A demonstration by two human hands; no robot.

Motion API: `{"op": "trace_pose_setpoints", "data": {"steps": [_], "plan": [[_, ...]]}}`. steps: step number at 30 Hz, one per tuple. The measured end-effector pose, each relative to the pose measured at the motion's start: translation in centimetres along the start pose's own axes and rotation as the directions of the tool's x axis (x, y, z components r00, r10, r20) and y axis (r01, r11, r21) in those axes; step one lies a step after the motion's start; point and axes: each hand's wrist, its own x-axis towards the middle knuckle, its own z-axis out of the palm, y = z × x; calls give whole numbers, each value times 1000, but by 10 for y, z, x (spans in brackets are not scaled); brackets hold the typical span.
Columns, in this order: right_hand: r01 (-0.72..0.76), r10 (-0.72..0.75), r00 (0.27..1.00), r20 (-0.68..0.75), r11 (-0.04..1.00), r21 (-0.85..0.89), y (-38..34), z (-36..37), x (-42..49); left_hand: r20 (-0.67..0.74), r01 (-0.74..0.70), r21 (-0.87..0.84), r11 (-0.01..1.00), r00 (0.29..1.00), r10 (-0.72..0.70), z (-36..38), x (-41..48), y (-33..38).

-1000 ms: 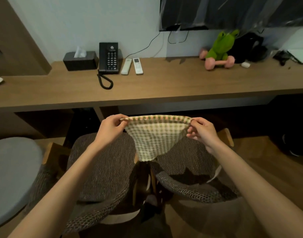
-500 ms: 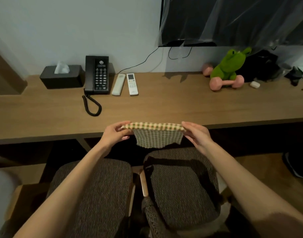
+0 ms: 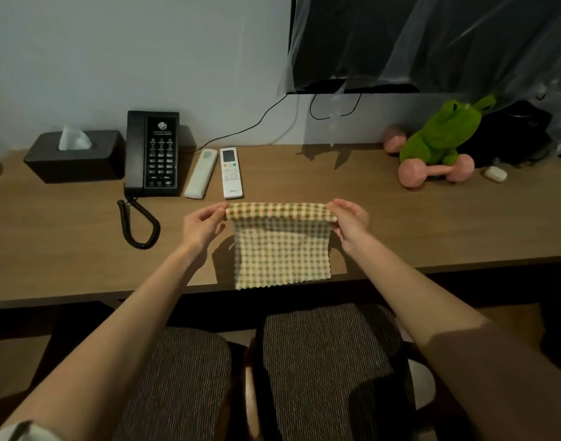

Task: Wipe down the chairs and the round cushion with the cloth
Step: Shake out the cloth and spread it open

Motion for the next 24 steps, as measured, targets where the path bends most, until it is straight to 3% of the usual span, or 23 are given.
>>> {"op": "trace_pose_setpoints", "data": {"steps": [5,9,13,17,19,20,22,24], "plan": [[-31,30,999,30,999,34,10,4,24,-3,-18,14,1000,1000,18,9,15,-19],[-45,46,999,2,983,-180,46,-11,32,-39,85,26,996,996,-83,0,14,-57],[63,-62,998,17,892,-448,73,-24,40,-15,176,122,977,984,-175,-7,15,-84],[130,-121,991,51,836,-534,83,-24,46,47,142,183,973,987,-153,-11,13,-97],[155,-149,987,57,815,-559,82,-22,47,86,45,322,946,993,-76,-14,12,-98],[187,-187,980,67,758,-624,81,-22,47,111,-42,458,888,994,-10,-15,12,-97],[293,-334,934,129,507,-810,81,-21,44,183,-238,688,686,971,153,-17,12,-94],[451,-494,822,284,260,-854,83,-18,37,264,-387,773,503,917,299,-12,8,-91]]}}
